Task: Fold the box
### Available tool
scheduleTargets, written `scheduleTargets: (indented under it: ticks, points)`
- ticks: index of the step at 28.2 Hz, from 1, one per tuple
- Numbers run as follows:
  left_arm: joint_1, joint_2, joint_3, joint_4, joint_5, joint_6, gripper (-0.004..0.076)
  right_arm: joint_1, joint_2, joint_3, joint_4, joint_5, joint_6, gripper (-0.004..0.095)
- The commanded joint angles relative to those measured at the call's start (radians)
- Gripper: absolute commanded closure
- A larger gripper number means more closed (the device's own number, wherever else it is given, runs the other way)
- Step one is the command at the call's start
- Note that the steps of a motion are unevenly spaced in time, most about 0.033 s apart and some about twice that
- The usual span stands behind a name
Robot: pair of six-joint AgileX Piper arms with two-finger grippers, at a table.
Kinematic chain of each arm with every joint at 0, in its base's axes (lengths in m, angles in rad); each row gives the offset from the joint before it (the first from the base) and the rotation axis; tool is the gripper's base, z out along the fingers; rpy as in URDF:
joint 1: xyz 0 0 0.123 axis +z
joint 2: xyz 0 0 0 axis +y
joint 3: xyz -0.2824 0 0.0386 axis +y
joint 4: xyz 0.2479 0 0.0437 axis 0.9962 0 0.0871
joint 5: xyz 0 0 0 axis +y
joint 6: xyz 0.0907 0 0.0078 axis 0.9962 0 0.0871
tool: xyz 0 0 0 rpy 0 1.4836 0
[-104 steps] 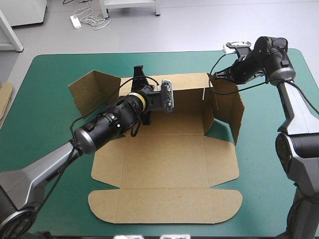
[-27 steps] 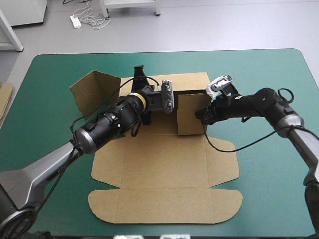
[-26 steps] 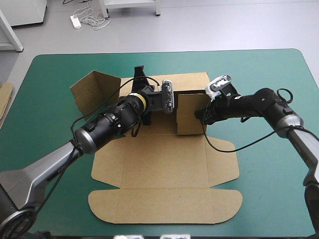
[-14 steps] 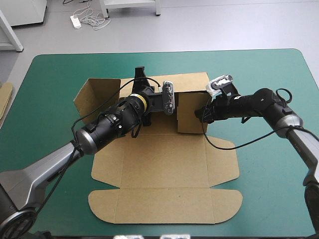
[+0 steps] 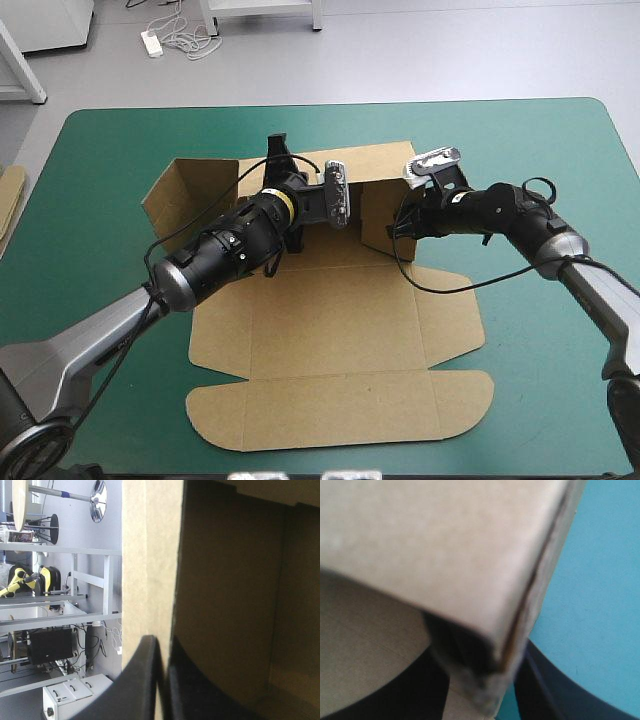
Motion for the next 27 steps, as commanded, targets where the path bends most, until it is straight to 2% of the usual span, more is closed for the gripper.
scheduleTargets:
  ticks: [1,9,17,19,25,27]
  points:
    - [-0.01,-0.033,-0.018,-0.037,-0.009,-0.034,0.0733,0.003,-0.047,-0.049,0.033,-0.045,-0.008,0.0649]
    - [-0.01,-0.033,-0.018,-0.033,-0.009,-0.032,0.0733,0.003,-0.047,-0.105,0.034,0.02,-0.034,0.092]
    - [-0.01,-0.035,-0.018,-0.027,-0.016,-0.03,0.0715,0.003,-0.047,-0.107,0.034,0.006,-0.031,0.0925]
    - [-0.01,-0.042,-0.018,-0.027,-0.016,-0.027,0.0655,0.003,-0.047,-0.107,0.034,-0.002,-0.024,0.0925]
    - [-0.023,-0.092,-0.018,-0.063,-0.005,-0.027,0.0392,0.003,-0.047,-0.107,0.029,-0.029,0.011,0.0924]
    - [-0.042,-0.108,-0.018,-0.104,-0.005,-0.018,0.0353,0.003,-0.047,-0.107,0.023,-0.031,0.025,0.0925]
